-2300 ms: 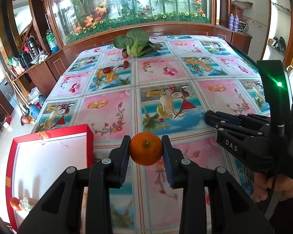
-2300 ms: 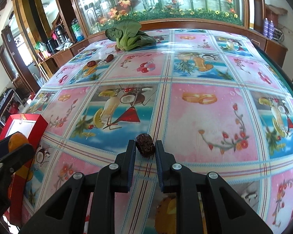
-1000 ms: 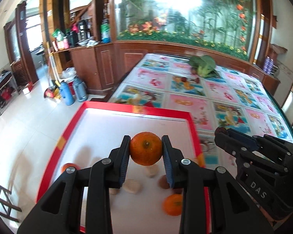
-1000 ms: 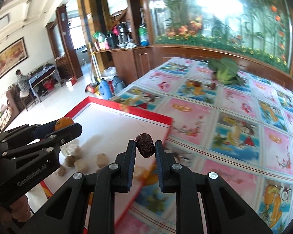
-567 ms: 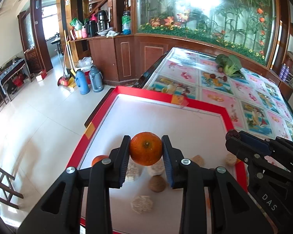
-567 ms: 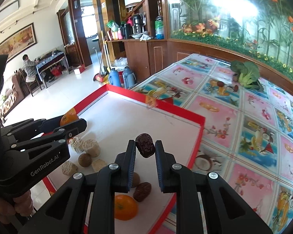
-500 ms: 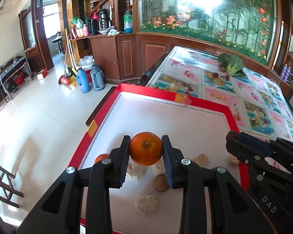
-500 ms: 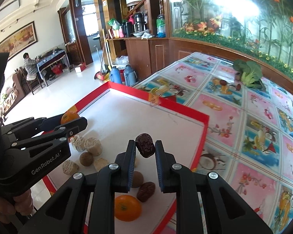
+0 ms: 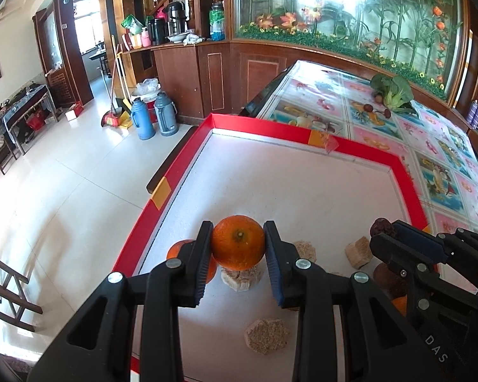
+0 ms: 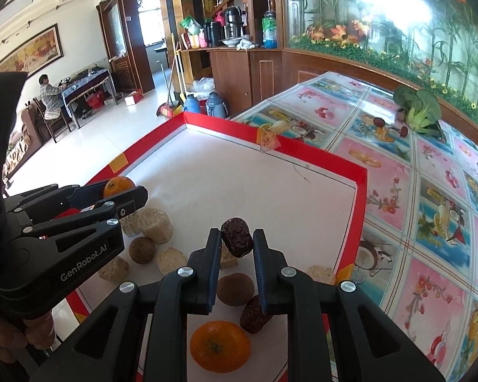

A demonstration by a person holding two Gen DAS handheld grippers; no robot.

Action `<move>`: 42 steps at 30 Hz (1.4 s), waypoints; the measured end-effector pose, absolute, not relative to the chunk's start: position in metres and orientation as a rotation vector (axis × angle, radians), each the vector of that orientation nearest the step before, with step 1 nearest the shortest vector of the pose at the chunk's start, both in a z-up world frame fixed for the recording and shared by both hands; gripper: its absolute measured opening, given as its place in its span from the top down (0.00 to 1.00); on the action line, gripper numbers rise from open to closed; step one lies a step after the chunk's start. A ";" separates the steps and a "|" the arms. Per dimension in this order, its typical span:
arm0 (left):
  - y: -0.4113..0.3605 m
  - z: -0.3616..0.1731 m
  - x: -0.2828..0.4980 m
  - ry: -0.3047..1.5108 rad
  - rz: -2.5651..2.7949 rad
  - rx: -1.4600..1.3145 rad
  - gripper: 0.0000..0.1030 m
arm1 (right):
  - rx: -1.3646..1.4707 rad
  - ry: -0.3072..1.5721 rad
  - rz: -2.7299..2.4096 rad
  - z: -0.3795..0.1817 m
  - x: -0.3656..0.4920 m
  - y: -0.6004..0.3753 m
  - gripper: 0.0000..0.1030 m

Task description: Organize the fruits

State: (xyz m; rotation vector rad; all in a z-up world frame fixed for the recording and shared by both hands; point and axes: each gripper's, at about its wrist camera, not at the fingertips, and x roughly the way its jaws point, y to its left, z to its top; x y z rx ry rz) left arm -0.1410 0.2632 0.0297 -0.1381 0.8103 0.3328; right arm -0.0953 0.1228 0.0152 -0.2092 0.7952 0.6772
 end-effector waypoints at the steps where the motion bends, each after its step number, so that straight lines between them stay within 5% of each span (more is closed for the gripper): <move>1: 0.263 0.029 -0.141 0.809 0.332 -0.135 0.67 | -0.208 0.799 0.676 0.014 -0.095 0.123 0.82; 17: 0.252 0.028 -0.139 0.817 0.364 -0.091 0.66 | -0.190 0.793 0.676 0.007 -0.099 0.113 0.75; 21: 0.246 0.026 -0.137 0.826 0.362 -0.064 0.40 | -0.164 0.789 0.694 0.006 -0.099 0.107 0.70; 27: 0.239 0.028 -0.137 0.828 0.363 -0.042 0.40 | -0.047 0.762 0.735 0.012 -0.096 0.088 0.58; 31: 0.235 0.030 -0.137 0.828 0.370 -0.042 0.27 | 0.035 0.739 0.758 0.016 -0.092 0.072 0.56; 42: 0.222 0.042 -0.135 0.803 0.389 -0.031 0.17 | 0.142 0.716 0.747 0.020 -0.082 0.052 0.46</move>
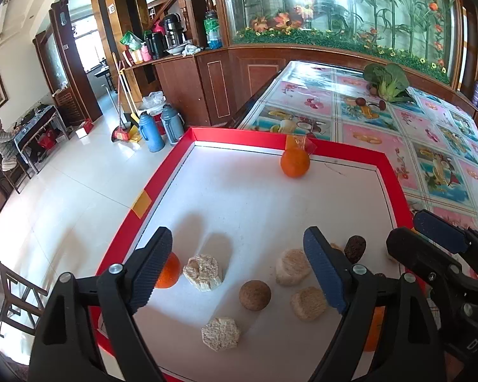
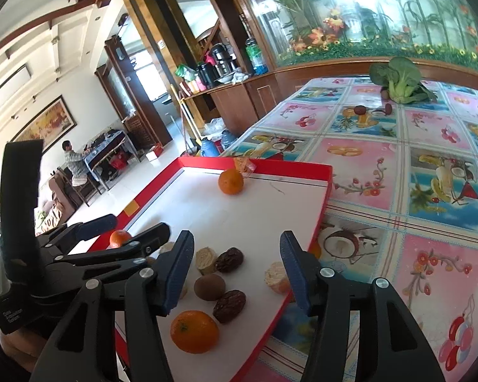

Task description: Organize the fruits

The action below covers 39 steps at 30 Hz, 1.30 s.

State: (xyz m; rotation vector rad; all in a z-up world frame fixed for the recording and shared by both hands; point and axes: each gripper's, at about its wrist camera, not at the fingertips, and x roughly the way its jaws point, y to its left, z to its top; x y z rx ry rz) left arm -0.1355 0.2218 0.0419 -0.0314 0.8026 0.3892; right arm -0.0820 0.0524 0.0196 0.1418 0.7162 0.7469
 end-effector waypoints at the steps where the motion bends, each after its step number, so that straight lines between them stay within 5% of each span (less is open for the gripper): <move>1: 0.221 0.043 -0.135 0.803 0.393 -0.032 0.17 | 0.143 0.705 0.744 0.021 -0.083 0.052 0.46; 8: 0.219 0.052 -0.145 0.784 0.423 -0.047 0.17 | 0.145 0.596 0.727 0.031 -0.097 0.042 0.34; 12: 0.216 0.060 -0.154 0.756 0.439 -0.049 0.17 | 0.151 0.562 0.711 0.034 -0.099 0.037 0.34; 16: 0.213 0.068 -0.163 0.705 0.478 -0.033 0.04 | 0.144 0.563 0.647 0.035 -0.097 0.036 0.33; 39: 0.224 0.093 -0.202 0.575 0.520 -0.051 0.00 | -0.105 0.473 0.473 0.082 -0.132 0.069 0.30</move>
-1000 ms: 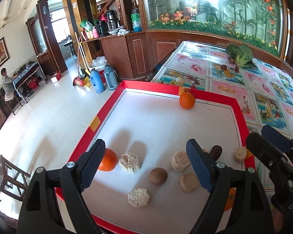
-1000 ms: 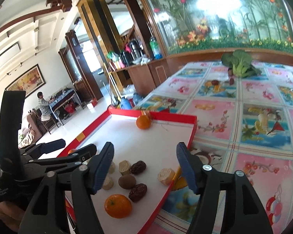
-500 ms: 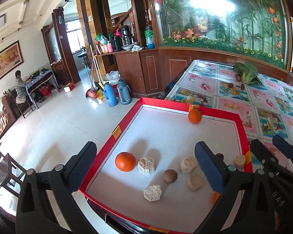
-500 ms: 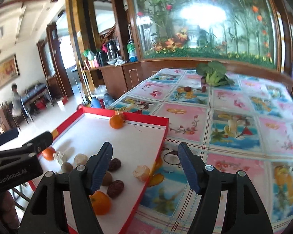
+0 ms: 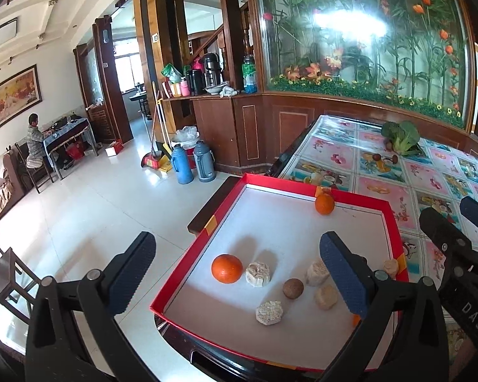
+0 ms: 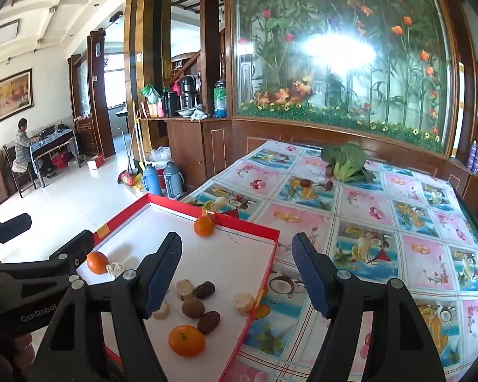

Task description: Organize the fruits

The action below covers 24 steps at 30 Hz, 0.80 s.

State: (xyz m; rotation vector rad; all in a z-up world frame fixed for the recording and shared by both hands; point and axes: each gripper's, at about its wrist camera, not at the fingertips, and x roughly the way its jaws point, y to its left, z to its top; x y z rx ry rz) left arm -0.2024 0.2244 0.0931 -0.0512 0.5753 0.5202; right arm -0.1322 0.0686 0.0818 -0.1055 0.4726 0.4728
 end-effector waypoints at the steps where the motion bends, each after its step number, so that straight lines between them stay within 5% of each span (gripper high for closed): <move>1: 0.225 0.094 -0.203 0.572 0.520 -0.054 0.00 | -0.109 0.472 0.477 0.083 -0.133 0.070 0.30; 24: 0.261 0.096 -0.219 0.553 0.548 -0.103 0.00 | -0.161 0.467 0.507 0.089 -0.144 0.107 0.30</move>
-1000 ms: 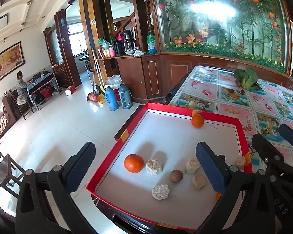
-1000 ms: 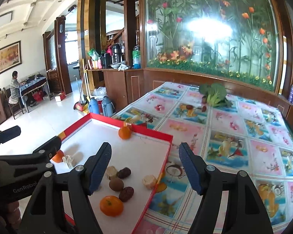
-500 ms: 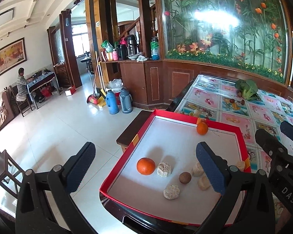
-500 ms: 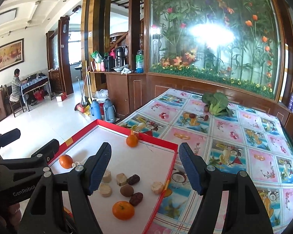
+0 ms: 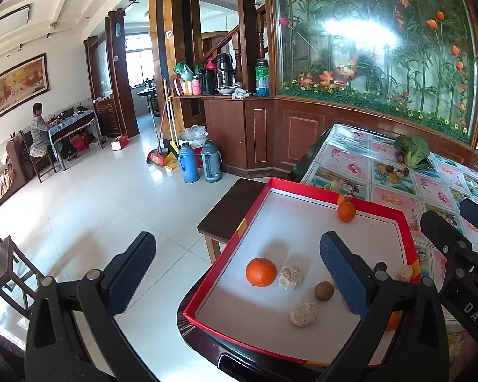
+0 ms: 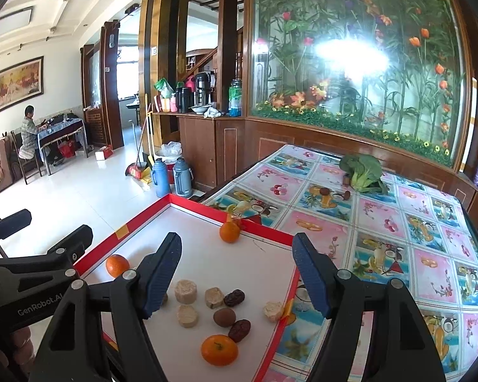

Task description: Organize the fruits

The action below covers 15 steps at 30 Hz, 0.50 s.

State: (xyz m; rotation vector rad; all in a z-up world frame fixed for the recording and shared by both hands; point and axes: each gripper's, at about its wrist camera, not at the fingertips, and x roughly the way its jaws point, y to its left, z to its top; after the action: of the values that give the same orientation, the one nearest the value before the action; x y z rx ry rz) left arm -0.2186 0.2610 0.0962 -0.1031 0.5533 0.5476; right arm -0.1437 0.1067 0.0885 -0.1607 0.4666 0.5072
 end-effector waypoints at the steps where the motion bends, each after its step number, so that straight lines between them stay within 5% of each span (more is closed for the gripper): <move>1: 0.262 0.096 -0.219 0.552 0.549 -0.104 0.00 | -0.162 0.466 0.507 0.089 -0.145 0.108 0.30; 15: 0.283 0.095 -0.221 0.578 0.565 -0.114 0.00 | -0.166 0.463 0.503 0.095 -0.144 0.125 0.30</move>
State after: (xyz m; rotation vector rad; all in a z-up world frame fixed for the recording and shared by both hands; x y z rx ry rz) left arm -0.2208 0.2826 0.0953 -0.1144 0.5777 0.5654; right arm -0.1443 0.1247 0.0953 -0.1662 0.4634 0.5027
